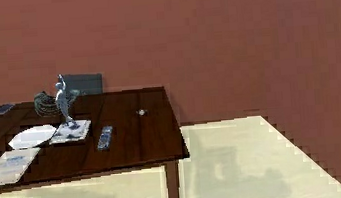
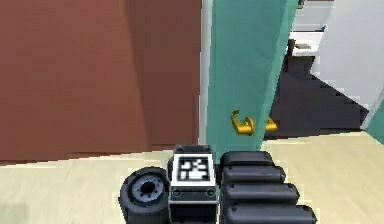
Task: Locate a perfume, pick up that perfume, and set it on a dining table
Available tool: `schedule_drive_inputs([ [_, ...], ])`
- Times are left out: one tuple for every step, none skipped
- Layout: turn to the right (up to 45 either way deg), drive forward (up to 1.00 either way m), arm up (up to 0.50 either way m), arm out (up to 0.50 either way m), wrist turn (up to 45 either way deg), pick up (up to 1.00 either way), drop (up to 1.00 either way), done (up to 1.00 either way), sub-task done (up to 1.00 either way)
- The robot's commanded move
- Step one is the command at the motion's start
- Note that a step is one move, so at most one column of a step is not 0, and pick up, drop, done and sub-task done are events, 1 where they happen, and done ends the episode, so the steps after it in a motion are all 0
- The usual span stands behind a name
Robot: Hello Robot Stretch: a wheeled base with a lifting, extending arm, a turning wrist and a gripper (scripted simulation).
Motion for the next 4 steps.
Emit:
schedule_drive_inputs([
  [0.0,0.35,0.00,0.00,0.0,0.00,0.00,0.00,0.00],
  [-45.0,0.00,0.00,0.00,0.0,0.00,0.00,0.00,0.00],
  [-45.0,0.00,0.00,0.00,0.0,0.00,0.00,0.00,0.00],
  [-45.0,0.00,0.00,0.00,0.0,0.00,0.00,0.00,0.00],
])
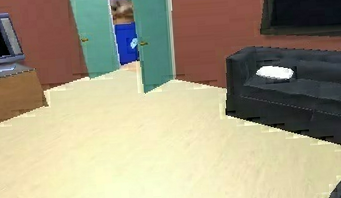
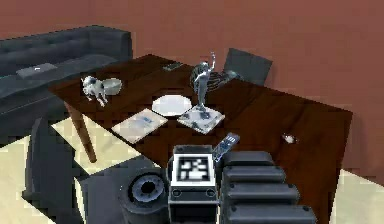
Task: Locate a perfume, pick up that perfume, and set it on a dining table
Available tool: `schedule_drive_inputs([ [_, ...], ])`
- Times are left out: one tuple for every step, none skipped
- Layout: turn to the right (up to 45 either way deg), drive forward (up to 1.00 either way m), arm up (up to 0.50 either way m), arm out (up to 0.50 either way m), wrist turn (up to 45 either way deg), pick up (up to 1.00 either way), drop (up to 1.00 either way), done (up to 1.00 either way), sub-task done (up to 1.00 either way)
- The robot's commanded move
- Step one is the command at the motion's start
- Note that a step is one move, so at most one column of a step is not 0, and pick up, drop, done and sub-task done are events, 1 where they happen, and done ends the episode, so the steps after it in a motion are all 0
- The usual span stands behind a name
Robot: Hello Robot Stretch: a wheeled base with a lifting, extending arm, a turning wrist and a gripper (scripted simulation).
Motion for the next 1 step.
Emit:
schedule_drive_inputs([
  [-6.0,0.00,0.00,0.00,0.0,0.00,0.00,0.00,0.00],
])
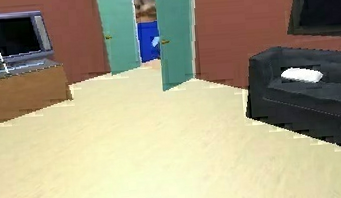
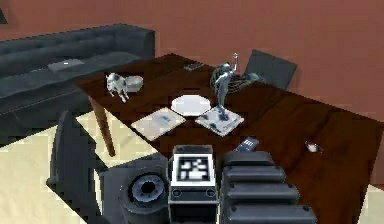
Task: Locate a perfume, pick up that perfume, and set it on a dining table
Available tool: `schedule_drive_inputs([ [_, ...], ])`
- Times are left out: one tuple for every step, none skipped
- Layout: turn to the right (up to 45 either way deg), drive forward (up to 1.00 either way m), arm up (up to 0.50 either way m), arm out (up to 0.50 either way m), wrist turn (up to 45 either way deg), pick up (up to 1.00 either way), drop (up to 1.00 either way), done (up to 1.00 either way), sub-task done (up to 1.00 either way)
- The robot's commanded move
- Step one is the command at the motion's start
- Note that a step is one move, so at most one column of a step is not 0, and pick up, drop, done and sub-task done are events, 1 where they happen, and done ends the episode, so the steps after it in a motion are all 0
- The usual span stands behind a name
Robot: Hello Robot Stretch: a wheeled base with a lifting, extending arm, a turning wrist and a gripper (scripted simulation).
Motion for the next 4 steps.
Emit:
schedule_drive_inputs([
  [45.0,0.00,0.00,0.00,0.0,0.00,0.00,0.00,0.00],
  [45.0,0.00,0.00,0.00,0.0,0.00,0.00,0.00,0.00],
  [42.0,0.00,0.00,0.00,0.0,0.00,0.00,0.00,0.00],
  [-45.0,0.00,0.00,0.00,0.0,0.00,0.00,0.00,0.00],
])
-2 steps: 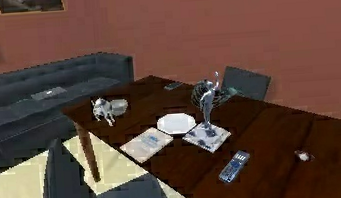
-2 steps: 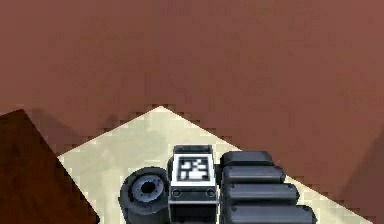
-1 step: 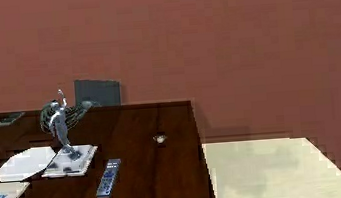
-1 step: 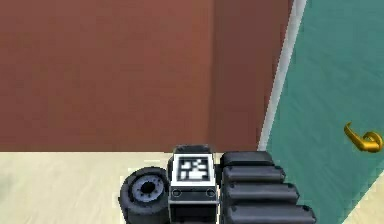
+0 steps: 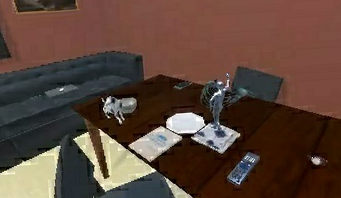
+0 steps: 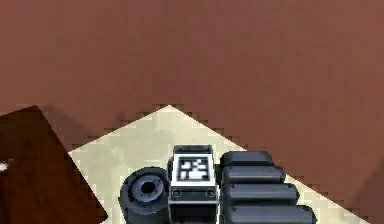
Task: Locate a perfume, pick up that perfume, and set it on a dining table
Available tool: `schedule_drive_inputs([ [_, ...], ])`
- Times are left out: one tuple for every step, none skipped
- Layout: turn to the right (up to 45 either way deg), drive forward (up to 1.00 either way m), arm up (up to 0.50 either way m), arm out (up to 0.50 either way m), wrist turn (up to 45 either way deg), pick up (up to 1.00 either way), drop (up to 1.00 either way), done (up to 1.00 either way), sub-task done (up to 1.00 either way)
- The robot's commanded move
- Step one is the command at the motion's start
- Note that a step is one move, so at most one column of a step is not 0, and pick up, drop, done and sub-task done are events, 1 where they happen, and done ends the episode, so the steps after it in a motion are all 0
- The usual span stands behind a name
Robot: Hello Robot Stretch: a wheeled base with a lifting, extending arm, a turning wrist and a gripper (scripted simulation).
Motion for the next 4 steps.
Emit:
schedule_drive_inputs([
  [-45.0,0.00,0.00,0.00,0.0,0.00,0.00,0.00,0.00],
  [-39.0,0.00,0.00,0.00,0.0,0.00,0.00,0.00,0.00],
  [45.0,0.00,0.00,0.00,0.0,0.00,0.00,0.00,0.00],
  [45.0,0.00,0.00,0.00,0.0,0.00,0.00,0.00,0.00],
])
